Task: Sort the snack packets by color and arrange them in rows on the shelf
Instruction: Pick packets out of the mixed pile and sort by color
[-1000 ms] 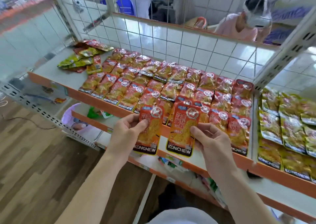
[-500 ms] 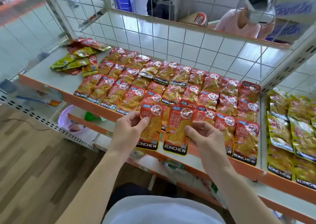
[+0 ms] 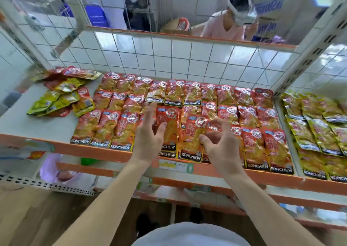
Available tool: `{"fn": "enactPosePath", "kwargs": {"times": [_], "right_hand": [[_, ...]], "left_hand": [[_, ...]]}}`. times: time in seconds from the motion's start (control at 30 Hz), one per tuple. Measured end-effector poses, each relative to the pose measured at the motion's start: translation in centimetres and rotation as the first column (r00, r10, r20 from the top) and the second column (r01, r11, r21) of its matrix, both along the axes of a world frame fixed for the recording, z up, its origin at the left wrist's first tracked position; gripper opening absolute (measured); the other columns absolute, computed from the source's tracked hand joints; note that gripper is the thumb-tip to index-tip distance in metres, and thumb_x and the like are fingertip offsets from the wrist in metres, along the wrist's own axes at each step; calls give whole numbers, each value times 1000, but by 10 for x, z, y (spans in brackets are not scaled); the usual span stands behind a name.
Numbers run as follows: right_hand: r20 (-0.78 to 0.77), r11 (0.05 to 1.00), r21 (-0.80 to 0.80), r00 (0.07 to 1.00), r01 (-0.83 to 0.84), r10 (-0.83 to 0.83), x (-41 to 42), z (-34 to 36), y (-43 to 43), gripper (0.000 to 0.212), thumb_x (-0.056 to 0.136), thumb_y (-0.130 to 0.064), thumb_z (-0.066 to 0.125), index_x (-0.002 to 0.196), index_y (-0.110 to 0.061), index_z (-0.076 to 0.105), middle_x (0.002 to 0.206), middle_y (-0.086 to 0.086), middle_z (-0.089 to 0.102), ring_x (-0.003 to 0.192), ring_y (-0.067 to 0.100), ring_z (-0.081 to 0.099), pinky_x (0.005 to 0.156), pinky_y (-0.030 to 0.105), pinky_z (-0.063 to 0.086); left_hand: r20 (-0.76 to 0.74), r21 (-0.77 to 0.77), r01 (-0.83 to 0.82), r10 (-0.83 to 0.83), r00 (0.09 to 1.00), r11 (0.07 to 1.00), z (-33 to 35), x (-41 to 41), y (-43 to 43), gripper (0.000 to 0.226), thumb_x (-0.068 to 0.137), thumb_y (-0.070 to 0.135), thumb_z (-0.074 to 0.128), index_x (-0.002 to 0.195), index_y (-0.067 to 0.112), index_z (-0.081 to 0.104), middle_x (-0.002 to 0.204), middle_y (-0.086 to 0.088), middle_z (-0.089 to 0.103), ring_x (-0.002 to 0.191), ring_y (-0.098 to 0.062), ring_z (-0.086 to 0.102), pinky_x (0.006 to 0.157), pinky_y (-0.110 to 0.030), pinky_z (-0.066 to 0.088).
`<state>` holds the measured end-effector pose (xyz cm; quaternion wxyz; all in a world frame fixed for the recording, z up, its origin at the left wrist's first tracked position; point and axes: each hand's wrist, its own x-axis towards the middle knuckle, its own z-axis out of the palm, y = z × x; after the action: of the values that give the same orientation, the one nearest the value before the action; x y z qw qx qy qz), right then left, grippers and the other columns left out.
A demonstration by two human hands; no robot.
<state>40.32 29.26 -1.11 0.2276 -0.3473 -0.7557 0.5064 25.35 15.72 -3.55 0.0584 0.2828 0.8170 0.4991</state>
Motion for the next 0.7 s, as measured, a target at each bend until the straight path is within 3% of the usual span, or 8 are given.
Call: {"fn": "enactPosePath", "kwargs": {"times": [0.1, 0.17, 0.2, 0.33, 0.43, 0.57, 0.63, 0.7], "right_hand": [[62, 980, 193, 997, -57, 46, -14, -4, 4, 43, 90, -8, 72, 127, -22, 56, 82, -6, 69, 67, 0, 64, 62, 12, 52], [92, 946, 307, 992, -108, 83, -19, -6, 4, 43, 90, -6, 71, 128, -18, 58, 82, -7, 67, 66, -4, 61, 64, 9, 52], [109, 920, 369, 989, -131, 97, -21, -8, 2, 42, 89, -5, 72, 128, -16, 59, 84, -5, 66, 67, -3, 60, 66, 10, 53], [171, 790, 590, 982, -165, 77, -18, -29, -1, 40, 85, -3, 75, 122, -12, 64, 101, 2, 66, 96, 20, 58, 86, 33, 54], [209, 718, 684, 978, -132, -19, -12, -41, -2, 38, 79, -7, 81, 114, -15, 69, 104, 3, 59, 99, 20, 48, 85, 34, 51], [208, 725, 684, 973, -76, -95, -10, -42, -3, 35, 80, -18, 82, 112, -20, 69, 123, 3, 53, 116, 22, 43, 95, 42, 41], [230, 688, 712, 972, -138, -43, -11, -40, -2, 42, 79, -29, 82, 117, -22, 67, 134, 3, 51, 127, 23, 41, 101, 40, 29], [322, 618, 739, 946, -268, 25, -13, -40, -2, 51, 79, -41, 79, 125, -27, 62, 143, 2, 47, 136, 24, 38, 104, 43, 24]], "left_hand": [[-213, -58, 97, -107, 971, 994, -5, -11, -2, 52, 94, 12, 69, 143, 17, 54, 88, -19, 72, 60, -19, 56, 57, -26, 49], [-292, -79, 137, -154, 944, 987, -9, -16, -5, 38, 94, 11, 69, 131, 8, 64, 93, -11, 76, 65, -12, 63, 68, -35, 57], [-317, -90, 153, -174, 932, 984, -12, -17, -7, 35, 94, 12, 69, 129, 7, 65, 94, -10, 76, 73, -17, 67, 74, -38, 58], [-493, -245, 130, -239, 837, 961, -24, -17, -11, 30, 96, 22, 67, 125, 14, 68, 82, 3, 69, 77, -18, 59, 73, -36, 52], [-555, -303, 72, -237, 798, 950, -25, -17, -12, 29, 95, 29, 68, 122, 20, 71, 85, 5, 65, 82, -18, 57, 69, -35, 50], [-516, -306, 48, -208, 831, 951, -27, -21, -11, 41, 94, 47, 51, 119, 22, 71, 96, -1, 54, 92, -21, 50, 74, -37, 48], [-504, -342, 137, -305, 808, 929, -27, -22, -15, 45, 90, 50, 52, 122, 23, 68, 112, 0, 55, 103, -21, 52, 81, -39, 49], [-499, -428, 221, -433, 751, 877, -29, -23, -19, 54, 88, 55, 53, 131, 24, 62, 136, 1, 51, 123, -22, 49, 97, -43, 45]]}}
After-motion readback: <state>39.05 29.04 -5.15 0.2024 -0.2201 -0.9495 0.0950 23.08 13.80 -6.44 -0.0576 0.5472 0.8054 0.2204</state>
